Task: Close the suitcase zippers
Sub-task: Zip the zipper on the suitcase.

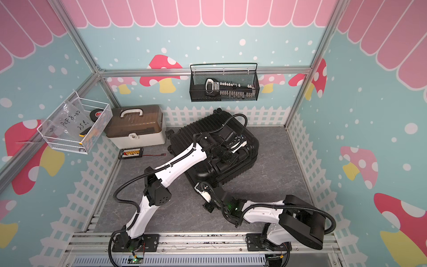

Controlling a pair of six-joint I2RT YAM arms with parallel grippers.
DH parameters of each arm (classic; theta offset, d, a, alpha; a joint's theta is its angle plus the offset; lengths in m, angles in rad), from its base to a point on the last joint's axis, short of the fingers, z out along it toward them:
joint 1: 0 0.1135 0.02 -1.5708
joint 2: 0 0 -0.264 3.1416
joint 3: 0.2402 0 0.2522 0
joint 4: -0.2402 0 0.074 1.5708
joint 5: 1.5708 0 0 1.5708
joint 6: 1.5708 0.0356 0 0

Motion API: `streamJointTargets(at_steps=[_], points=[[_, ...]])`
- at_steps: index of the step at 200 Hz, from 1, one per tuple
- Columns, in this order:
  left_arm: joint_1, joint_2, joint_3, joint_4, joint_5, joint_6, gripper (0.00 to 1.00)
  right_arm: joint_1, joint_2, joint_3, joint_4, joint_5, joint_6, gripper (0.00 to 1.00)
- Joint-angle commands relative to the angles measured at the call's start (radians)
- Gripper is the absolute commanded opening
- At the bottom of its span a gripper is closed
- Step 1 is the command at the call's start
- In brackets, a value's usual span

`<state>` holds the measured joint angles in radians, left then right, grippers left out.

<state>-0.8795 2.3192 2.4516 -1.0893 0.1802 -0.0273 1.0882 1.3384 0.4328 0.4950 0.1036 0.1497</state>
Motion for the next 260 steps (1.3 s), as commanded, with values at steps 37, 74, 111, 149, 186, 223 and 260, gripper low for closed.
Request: streamJointTargets(at_steps=[37,74,111,149,186,223,260], points=[[0.036,-0.036,-0.077,0.301,0.010,-0.007,0.45,0.098,-0.149,-0.044,-0.008,0.095,0.016,0.00],[0.037,-0.152,-0.088,0.271,0.029,0.032,0.67,0.097,-0.202,-0.107,-0.075,0.229,0.064,0.00],[0.057,-0.251,-0.092,0.218,-0.014,0.039,0.69,0.096,-0.243,-0.146,-0.097,0.284,0.091,0.00],[0.208,-0.343,-0.168,0.205,-0.037,-0.036,0.66,0.096,-0.267,-0.163,-0.110,0.314,0.099,0.00],[0.425,-0.384,-0.259,0.199,-0.011,-0.100,0.59,0.095,-0.253,-0.163,-0.111,0.325,0.097,0.00],[0.602,-0.368,-0.336,0.211,-0.008,-0.181,0.45,0.095,-0.248,-0.163,-0.113,0.338,0.096,0.00],[0.679,-0.318,-0.378,0.258,-0.019,-0.198,0.39,0.095,-0.247,-0.161,-0.113,0.347,0.093,0.00]])
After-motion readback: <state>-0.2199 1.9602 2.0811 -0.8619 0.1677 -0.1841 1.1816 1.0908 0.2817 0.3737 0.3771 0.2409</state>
